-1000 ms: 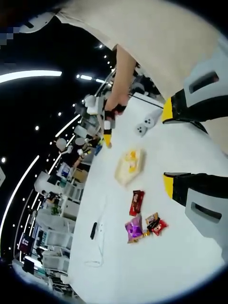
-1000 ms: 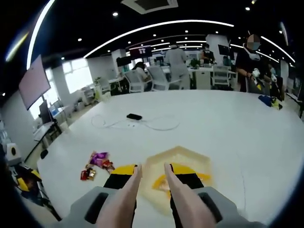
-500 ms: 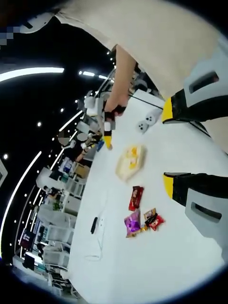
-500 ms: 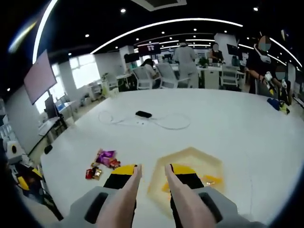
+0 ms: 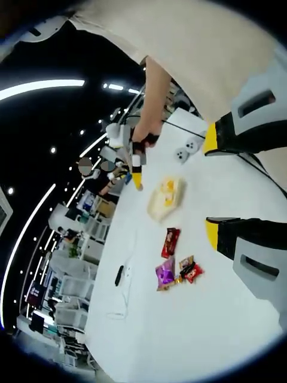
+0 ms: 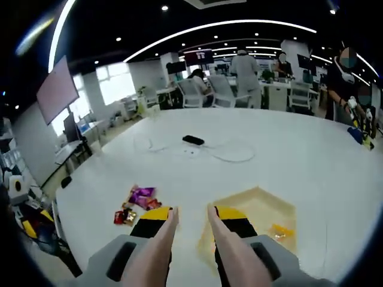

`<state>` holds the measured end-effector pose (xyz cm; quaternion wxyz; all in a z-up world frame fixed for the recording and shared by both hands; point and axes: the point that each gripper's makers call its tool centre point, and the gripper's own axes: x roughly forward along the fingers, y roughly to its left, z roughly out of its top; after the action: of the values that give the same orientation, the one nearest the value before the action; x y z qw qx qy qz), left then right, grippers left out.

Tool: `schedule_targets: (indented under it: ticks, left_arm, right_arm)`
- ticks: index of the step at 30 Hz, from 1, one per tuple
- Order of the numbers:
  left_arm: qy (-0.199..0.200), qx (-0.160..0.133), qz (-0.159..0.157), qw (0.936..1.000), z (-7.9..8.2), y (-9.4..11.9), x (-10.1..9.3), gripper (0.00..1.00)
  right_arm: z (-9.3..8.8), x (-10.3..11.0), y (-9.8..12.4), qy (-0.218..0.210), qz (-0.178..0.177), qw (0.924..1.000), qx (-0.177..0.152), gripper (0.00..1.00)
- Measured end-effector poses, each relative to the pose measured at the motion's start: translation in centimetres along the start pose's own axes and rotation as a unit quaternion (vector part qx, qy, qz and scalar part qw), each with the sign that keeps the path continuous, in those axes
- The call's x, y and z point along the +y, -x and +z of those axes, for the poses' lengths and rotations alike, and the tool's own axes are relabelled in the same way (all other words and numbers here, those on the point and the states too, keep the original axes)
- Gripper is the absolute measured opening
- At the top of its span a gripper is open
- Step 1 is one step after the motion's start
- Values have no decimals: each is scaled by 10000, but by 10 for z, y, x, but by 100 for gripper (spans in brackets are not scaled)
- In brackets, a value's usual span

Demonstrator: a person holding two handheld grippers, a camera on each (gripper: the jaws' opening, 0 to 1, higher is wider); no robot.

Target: Place the target food into the container with the food tongs after gripping and lifting it, then release it inside without dropping or visibly crushing the food.

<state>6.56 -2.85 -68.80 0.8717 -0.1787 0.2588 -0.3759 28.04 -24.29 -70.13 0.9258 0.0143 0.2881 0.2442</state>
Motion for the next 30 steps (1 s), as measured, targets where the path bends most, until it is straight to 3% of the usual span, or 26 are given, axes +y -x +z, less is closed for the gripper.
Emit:
schedule_targets:
  ticks: [30]
  left_arm:
    - [306,-327,578,9973,-13,30,6,40]
  right_arm:
    - [3,59,-37,454,680,9964,237,26]
